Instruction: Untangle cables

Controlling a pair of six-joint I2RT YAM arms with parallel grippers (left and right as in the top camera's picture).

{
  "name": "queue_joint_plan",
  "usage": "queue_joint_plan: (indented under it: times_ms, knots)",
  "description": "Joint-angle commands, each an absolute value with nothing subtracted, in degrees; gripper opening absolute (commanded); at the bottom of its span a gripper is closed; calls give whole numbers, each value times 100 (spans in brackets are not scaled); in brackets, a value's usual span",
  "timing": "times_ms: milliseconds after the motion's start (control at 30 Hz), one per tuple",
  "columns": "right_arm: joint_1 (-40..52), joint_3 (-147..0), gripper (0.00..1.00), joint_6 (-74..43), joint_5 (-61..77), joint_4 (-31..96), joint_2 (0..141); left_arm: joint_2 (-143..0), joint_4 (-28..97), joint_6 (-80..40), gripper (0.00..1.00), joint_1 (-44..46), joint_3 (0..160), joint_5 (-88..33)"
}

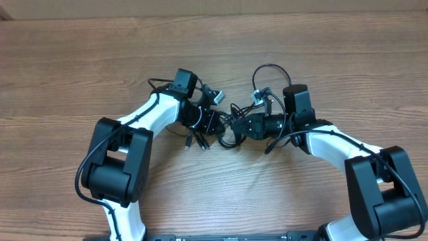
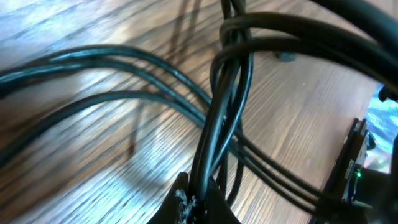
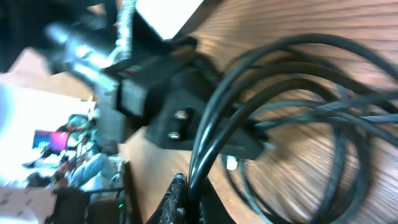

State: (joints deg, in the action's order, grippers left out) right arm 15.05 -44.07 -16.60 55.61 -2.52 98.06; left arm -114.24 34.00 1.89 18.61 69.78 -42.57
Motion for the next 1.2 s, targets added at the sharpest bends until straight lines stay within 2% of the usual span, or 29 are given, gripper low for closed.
queue_joint_plan:
  times_ms: [0, 367, 600, 900, 1000, 1167]
  knots:
    - [1487, -4346, 4, -1894, 4707, -115, 9845, -11048, 3566, 132, 4, 1717, 6954, -4045]
    - [1487, -4344, 4, -2921, 2775, 543, 9845, -9424, 3900, 169, 4, 1721, 6954, -3981]
    - [1487, -4344, 4, -2991, 2556, 668, 9845, -8346, 4034, -49, 4, 1721, 6954, -3188]
    - [1487, -4344, 4, -3002, 2530, 707, 9845, -8239, 4235, -172, 4, 1728, 6954, -2923]
    - [1487, -4344, 4, -3035, 2429, 746, 9845, -8239, 4316, -220, 4, 1728, 6954, -2283]
    - [1487, -4344, 4, -3347, 2161, 838, 9845, -8239, 4849, -1398, 4, 1726, 6954, 176]
